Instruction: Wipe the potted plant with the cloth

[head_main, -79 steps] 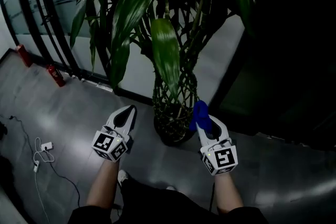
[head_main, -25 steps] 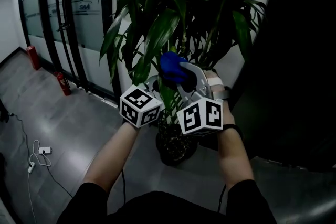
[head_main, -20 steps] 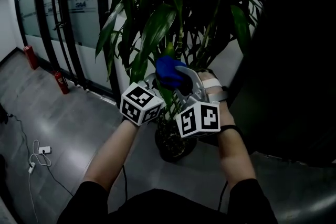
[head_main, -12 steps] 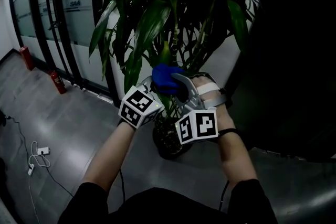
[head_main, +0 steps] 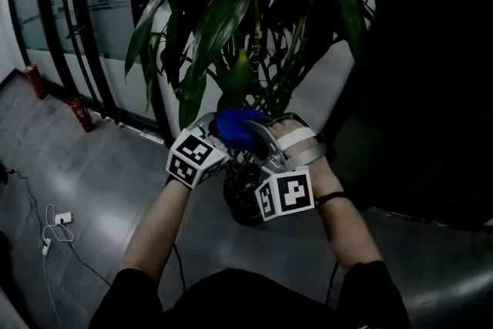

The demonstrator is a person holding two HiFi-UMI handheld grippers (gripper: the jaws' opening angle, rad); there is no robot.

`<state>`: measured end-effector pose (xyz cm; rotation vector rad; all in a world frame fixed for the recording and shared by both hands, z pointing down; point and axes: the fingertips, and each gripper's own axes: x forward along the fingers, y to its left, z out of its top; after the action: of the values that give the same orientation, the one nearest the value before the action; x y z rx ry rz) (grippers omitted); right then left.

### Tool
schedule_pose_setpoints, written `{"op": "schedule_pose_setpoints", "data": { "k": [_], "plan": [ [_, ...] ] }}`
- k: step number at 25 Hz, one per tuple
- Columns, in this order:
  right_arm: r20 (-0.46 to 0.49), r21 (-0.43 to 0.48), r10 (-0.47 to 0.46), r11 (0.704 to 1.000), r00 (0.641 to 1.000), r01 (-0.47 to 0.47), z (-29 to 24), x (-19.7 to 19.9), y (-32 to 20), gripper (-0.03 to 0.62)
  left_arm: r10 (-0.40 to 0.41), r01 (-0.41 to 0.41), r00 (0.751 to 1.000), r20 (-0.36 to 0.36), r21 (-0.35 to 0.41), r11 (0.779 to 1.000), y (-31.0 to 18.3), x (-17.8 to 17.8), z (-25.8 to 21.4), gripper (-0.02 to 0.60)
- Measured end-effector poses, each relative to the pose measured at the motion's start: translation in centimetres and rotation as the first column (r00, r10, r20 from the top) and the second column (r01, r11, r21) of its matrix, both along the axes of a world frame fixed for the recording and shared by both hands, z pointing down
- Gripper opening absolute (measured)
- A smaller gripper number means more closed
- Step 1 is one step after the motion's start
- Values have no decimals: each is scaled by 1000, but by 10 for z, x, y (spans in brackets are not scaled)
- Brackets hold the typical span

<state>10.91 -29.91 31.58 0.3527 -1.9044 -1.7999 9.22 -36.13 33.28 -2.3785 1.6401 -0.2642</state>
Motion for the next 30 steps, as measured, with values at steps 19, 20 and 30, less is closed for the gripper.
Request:
{"op": "schedule_pose_setpoints", "data": {
  "k": [19, 20, 30],
  "plan": [
    [-37, -163, 24, 986, 999, -30, 67, 13, 9, 87, -37, 24, 990, -138, -88, 996, 30, -24, 64, 6],
    [-39, -184, 26, 982, 999, -33, 74, 14, 9, 87, -49, 34, 986, -161, -95, 995, 32, -26, 68, 6],
    [36, -345, 64, 938, 997, -47, 96, 36, 4, 87, -129, 112, 967, -219, -88, 990, 51, -38, 85, 6]
  ]
}}
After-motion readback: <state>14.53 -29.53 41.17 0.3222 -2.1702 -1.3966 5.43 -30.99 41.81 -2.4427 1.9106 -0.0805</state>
